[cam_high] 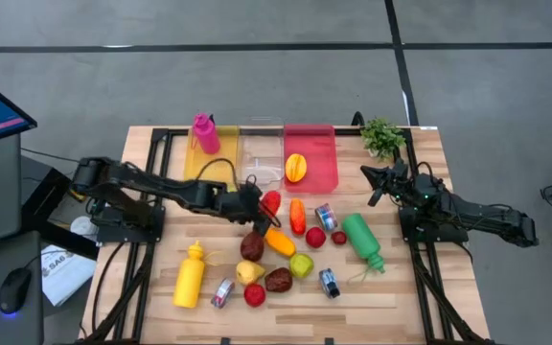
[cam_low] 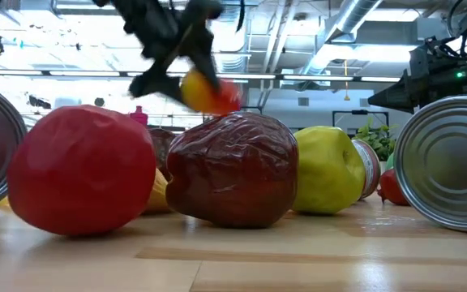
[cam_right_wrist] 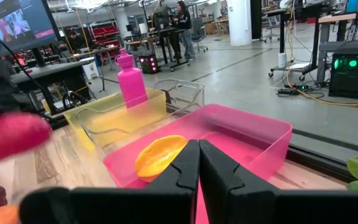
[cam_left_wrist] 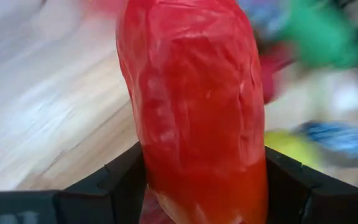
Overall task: Pick & Place Food Item
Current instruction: Put the left orange mango into the pink bin
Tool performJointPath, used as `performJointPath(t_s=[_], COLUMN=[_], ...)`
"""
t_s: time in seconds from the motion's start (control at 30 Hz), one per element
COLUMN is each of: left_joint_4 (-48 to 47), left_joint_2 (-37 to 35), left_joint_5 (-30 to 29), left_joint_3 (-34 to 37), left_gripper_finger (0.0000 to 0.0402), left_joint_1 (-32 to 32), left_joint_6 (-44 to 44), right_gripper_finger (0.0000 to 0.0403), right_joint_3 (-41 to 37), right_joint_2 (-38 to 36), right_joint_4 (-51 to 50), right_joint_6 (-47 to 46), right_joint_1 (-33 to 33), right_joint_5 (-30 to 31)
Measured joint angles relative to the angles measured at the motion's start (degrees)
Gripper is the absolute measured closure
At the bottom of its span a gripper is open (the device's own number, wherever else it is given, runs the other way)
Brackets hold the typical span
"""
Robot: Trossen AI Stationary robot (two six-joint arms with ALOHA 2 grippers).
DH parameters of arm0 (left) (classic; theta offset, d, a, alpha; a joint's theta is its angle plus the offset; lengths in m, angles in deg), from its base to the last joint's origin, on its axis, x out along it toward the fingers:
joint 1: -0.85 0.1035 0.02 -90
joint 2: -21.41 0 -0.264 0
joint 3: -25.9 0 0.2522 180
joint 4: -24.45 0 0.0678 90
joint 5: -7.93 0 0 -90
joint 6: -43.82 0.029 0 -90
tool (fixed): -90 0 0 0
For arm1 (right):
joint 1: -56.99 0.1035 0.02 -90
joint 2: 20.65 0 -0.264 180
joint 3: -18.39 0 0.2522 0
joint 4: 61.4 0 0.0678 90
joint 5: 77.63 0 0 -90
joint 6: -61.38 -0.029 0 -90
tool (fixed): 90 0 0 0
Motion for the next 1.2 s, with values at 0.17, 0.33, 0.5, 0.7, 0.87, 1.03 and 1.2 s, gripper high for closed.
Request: performJointPath(t_s=[0.17, 0.33, 0.5, 0.7, 0.87, 1.03, 1.2], left_joint_4=[11.8, 24.2, 31.9, 33.2, 33.4, 34.0, 37.0], left_joint_2=[-4.6, -6.7, -6.7, -6.7, -6.7, -6.5, -6.5], left_joint_5=[-2.8, -10.4, -11.8, -11.6, -10.0, -9.9, -9.7], left_joint_3=[0.0, -0.1, -0.1, -0.1, -0.1, -0.1, -0.1], left_gripper_finger=[0.0166, 0.0172, 0.0169, 0.0172, 0.0168, 0.0173, 0.0169], left_joint_1=[0.0, 1.3, 4.0, 7.3, 9.5, 12.3, 15.4], left_joint_6=[6.8, 16.8, 25.6, 33.3, 35.5, 35.2, 35.4], right_gripper_finger=[0.0397, 0.0397, 0.0397, 0.0397, 0.0397, 0.0397, 0.0397], right_joint_3=[0.0, -0.2, -0.2, -0.1, -0.1, 0.0, 0.0], right_joint_2=[-0.1, 0.0, 0.0, 0.0, 0.0, 0.0, 0.5], right_joint_4=[0.5, 6.4, 12.8, 20.3, 26.7, 29.6, 29.7], right_joint_6=[0.0, 0.0, 0.0, 0.0, -0.2, -6.7, -9.6], right_joint_1=[0.0, 0.0, 0.0, 0.0, 0.0, 0.0, 0.0], right_joint_5=[0.0, 0.0, 0.2, 0.2, 0.1, -0.3, -2.0])
